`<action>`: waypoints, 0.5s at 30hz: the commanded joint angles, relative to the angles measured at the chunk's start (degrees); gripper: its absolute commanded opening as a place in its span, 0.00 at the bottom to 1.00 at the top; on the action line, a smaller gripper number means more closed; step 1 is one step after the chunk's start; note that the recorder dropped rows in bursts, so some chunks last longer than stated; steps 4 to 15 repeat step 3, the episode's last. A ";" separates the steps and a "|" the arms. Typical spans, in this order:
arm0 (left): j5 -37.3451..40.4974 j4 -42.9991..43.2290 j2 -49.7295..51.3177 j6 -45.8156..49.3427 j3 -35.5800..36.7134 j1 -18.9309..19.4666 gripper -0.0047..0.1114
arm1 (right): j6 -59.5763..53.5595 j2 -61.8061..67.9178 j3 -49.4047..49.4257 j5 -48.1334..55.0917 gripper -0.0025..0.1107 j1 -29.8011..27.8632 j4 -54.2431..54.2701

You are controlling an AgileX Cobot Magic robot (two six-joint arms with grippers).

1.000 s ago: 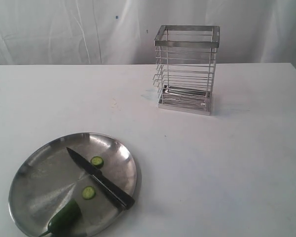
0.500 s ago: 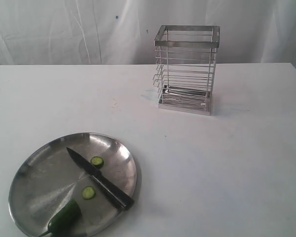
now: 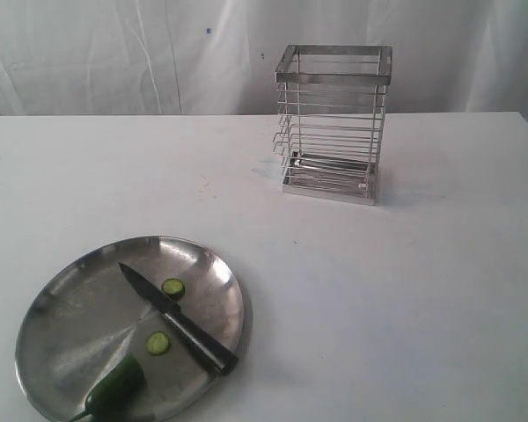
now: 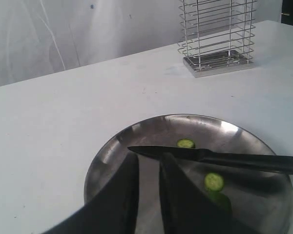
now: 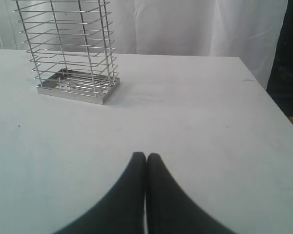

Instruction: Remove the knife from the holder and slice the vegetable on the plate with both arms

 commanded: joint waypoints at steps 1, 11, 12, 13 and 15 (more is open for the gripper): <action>0.16 0.07 -0.30 -0.38 0.14 -0.39 0.23 | 0.16 -0.38 0.41 0.01 0.02 -0.38 -0.43; 0.16 0.07 -0.30 -0.38 0.14 -0.39 0.23 | 0.16 -0.38 0.41 0.01 0.02 -0.38 -0.43; 0.16 0.07 -0.30 -0.38 0.14 -0.39 0.23 | 0.16 -0.38 0.41 0.01 0.02 -0.38 -0.43; 0.16 0.07 -0.30 -0.38 0.14 -0.39 0.23 | 0.16 -0.38 0.41 0.01 0.02 -0.38 -0.43; 0.16 0.07 -0.30 -0.38 0.14 -0.39 0.23 | 0.16 -0.38 0.41 0.01 0.02 -0.38 -0.43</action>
